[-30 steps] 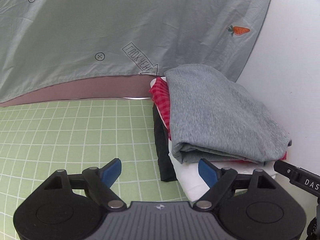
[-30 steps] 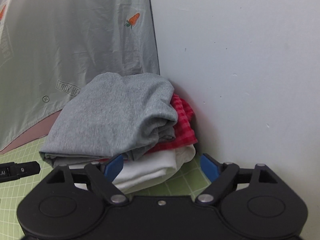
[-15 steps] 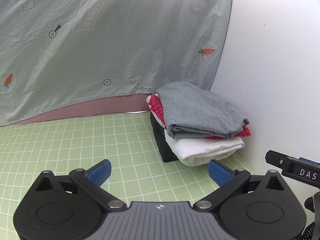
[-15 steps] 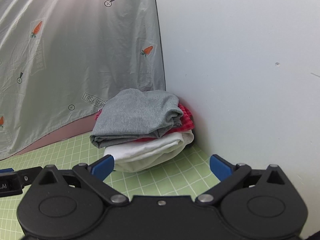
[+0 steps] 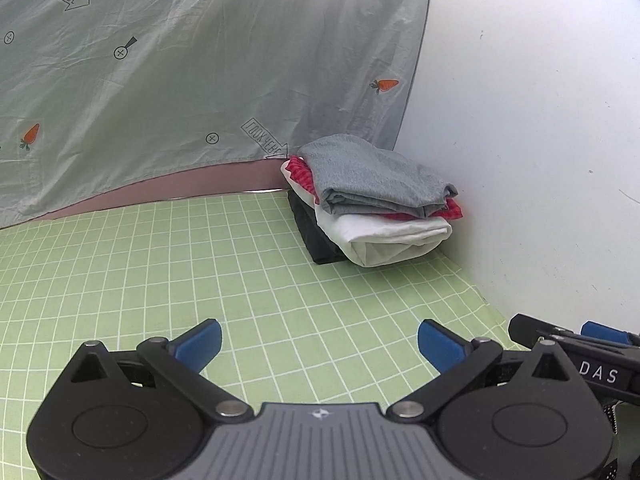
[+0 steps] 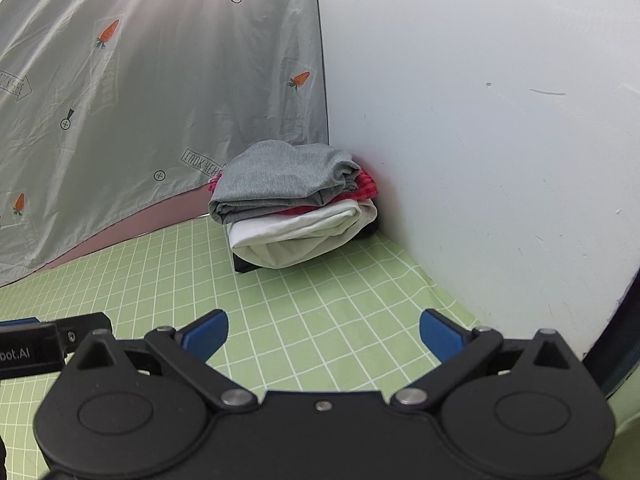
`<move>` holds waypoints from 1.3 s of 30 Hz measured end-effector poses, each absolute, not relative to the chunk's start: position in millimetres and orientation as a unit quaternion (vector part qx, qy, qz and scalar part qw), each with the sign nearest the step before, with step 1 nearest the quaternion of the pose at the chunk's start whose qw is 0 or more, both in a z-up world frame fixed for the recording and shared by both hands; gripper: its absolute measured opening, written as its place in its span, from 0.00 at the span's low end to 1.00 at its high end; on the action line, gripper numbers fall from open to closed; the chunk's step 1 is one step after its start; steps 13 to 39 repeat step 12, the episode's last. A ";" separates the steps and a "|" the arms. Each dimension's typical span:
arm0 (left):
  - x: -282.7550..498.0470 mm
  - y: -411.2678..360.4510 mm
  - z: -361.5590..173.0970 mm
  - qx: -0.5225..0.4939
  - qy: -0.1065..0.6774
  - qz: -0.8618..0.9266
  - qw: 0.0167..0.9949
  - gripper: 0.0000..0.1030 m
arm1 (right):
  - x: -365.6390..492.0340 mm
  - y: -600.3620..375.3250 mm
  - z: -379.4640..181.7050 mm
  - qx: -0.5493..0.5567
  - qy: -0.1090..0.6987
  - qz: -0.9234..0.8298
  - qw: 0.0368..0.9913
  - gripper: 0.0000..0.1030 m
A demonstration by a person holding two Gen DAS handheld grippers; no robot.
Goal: Fold clothes
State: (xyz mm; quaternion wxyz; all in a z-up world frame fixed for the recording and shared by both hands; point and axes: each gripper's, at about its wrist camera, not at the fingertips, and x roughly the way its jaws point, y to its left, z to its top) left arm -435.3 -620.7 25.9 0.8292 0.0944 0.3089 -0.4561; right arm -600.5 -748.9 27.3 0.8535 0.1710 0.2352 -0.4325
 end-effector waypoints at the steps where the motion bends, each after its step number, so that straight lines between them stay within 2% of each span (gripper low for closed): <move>1: -436.4 -618.9 26.0 0.094 0.309 -0.457 0.829 1.00 | -602.0 -745.7 27.3 0.170 0.236 -0.433 0.853 1.00; 39: -444.5 -608.2 30.3 0.089 0.300 -0.459 0.831 1.00 | -606.6 -733.0 32.5 0.163 0.232 -0.437 0.854 1.00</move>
